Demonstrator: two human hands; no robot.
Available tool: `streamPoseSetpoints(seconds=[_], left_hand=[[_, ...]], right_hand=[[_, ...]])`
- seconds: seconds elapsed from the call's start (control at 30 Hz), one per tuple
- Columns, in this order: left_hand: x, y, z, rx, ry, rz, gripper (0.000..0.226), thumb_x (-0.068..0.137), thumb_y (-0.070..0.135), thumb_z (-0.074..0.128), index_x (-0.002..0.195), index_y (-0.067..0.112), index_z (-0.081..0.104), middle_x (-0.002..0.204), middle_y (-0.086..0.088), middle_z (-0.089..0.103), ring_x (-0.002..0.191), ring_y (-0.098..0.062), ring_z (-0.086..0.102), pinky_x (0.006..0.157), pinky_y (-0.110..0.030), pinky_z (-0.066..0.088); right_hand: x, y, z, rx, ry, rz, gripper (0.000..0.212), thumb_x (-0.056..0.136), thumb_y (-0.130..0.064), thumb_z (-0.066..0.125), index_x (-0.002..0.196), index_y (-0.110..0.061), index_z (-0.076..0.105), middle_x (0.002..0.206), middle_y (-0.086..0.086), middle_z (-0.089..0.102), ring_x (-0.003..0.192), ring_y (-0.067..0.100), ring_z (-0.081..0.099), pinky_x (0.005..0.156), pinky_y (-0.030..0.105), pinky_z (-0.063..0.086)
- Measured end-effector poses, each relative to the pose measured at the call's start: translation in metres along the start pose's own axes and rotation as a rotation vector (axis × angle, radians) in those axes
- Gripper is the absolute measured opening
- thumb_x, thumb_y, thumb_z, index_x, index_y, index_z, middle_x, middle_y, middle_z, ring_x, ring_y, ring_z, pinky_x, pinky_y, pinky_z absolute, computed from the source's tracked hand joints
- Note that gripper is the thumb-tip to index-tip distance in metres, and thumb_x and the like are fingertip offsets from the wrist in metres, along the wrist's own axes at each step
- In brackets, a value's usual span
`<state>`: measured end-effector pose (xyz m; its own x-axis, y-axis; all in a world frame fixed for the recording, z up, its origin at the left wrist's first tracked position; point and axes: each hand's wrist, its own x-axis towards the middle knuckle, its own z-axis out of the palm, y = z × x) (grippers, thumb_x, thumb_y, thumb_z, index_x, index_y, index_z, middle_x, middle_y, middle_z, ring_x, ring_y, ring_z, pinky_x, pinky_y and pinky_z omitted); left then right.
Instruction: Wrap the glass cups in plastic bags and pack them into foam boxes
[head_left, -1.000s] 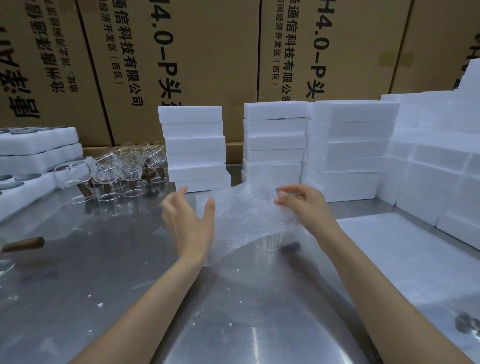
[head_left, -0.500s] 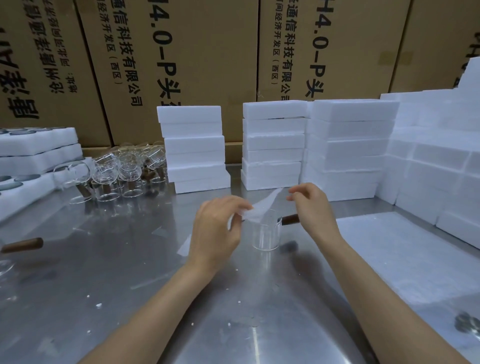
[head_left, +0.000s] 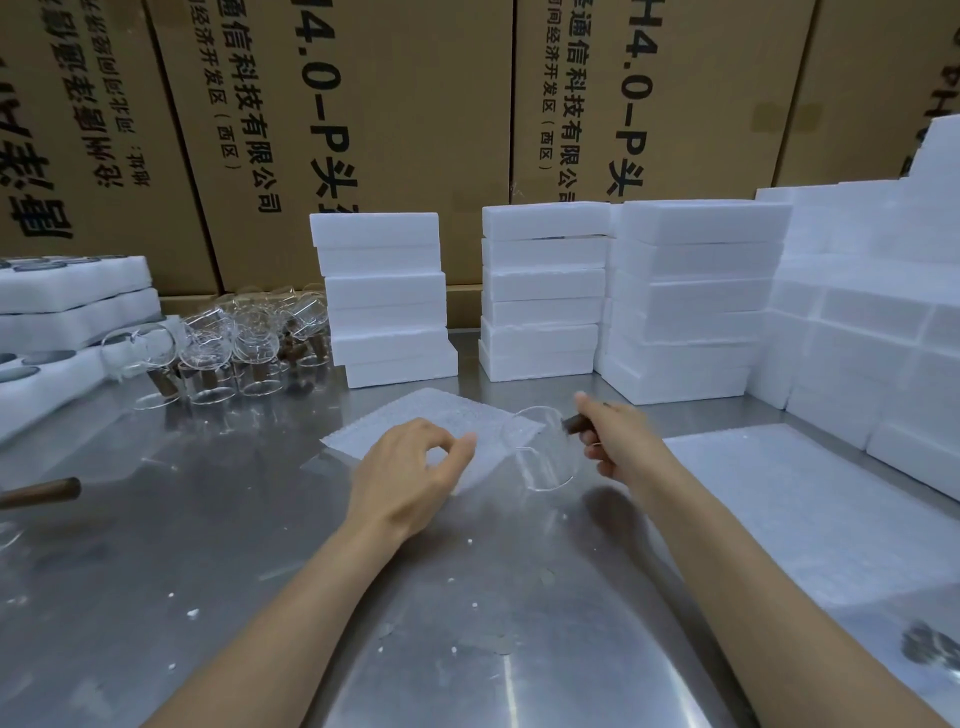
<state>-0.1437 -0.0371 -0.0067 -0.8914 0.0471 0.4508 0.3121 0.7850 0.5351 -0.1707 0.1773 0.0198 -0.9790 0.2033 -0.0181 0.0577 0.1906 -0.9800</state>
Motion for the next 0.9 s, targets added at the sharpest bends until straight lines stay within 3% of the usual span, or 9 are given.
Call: streamPoseSetpoints(seconds=[0.07, 0.13, 0.23, 0.43, 0.53, 0.63, 0.9], left_hand=[[0.000, 0.003, 0.002, 0.013, -0.013, 0.038, 0.060, 0.080, 0.073, 0.027, 0.081, 0.028, 0.067, 0.096, 0.016, 0.064, 0.099, -0.008, 0.054, 0.089, -0.032, 0.042], [0.000, 0.006, 0.004, 0.041, -0.100, 0.083, 0.046, 0.090, 0.066, 0.039, 0.094, 0.031, 0.068, 0.104, 0.016, 0.063, 0.105, -0.007, 0.054, 0.092, -0.031, 0.042], [0.000, 0.009, 0.009, 0.207, -0.192, 0.148, 0.036, 0.089, 0.057, 0.051, 0.107, 0.032, 0.069, 0.109, 0.017, 0.061, 0.105, -0.005, 0.054, 0.087, -0.029, 0.045], [0.000, 0.011, 0.009, 0.167, -0.097, 0.025, 0.014, 0.088, 0.032, 0.060, 0.091, 0.031, 0.074, 0.088, 0.016, 0.061, 0.090, -0.010, 0.059, 0.076, -0.028, 0.047], [0.000, 0.010, 0.008, -0.003, -0.057, -0.117, 0.014, 0.081, 0.026, 0.062, 0.071, 0.031, 0.070, 0.074, 0.018, 0.066, 0.077, -0.008, 0.062, 0.074, -0.028, 0.052], [0.001, 0.010, 0.009, -0.192, 0.009, -0.219, 0.014, 0.080, 0.022, 0.064, 0.068, 0.026, 0.068, 0.067, 0.015, 0.067, 0.070, -0.010, 0.064, 0.068, -0.031, 0.055], [0.001, 0.017, 0.008, -0.307, 0.223, -0.067, 0.015, 0.087, 0.020, 0.066, 0.078, 0.032, 0.064, 0.077, 0.020, 0.066, 0.066, -0.002, 0.058, 0.064, -0.014, 0.044]], right_hand=[[0.000, -0.002, -0.002, 0.146, 0.072, 0.010, 0.032, 0.095, -0.036, 0.046, 0.080, -0.011, 0.059, 0.055, -0.003, 0.040, 0.050, 0.011, 0.040, 0.050, 0.022, 0.030], [0.000, -0.004, -0.005, 0.299, 0.121, 0.040, 0.025, 0.095, -0.033, 0.045, 0.082, -0.013, 0.055, 0.056, -0.004, 0.039, 0.048, 0.011, 0.040, 0.048, 0.021, 0.032], [0.000, -0.004, -0.010, 0.436, 0.159, 0.093, 0.022, 0.093, -0.030, 0.045, 0.081, -0.014, 0.054, 0.057, -0.003, 0.037, 0.047, 0.010, 0.040, 0.047, 0.019, 0.036], [-0.002, -0.005, -0.011, 0.537, 0.175, 0.118, 0.027, 0.092, -0.028, 0.046, 0.073, -0.012, 0.055, 0.049, -0.005, 0.035, 0.044, 0.010, 0.037, 0.045, 0.019, 0.036], [-0.003, -0.006, -0.011, 0.604, 0.168, 0.131, 0.030, 0.093, -0.027, 0.047, 0.067, -0.012, 0.054, 0.043, -0.006, 0.035, 0.043, 0.010, 0.036, 0.044, 0.020, 0.035], [-0.005, -0.006, -0.011, 0.639, 0.157, 0.140, 0.031, 0.092, -0.027, 0.048, 0.065, -0.012, 0.052, 0.041, -0.007, 0.034, 0.043, 0.010, 0.035, 0.044, 0.020, 0.034], [-0.017, -0.017, 0.005, 0.650, -0.107, 0.089, 0.034, 0.092, -0.024, 0.054, 0.060, -0.013, 0.050, 0.042, -0.003, 0.039, 0.037, 0.009, 0.041, 0.041, 0.017, 0.041]])
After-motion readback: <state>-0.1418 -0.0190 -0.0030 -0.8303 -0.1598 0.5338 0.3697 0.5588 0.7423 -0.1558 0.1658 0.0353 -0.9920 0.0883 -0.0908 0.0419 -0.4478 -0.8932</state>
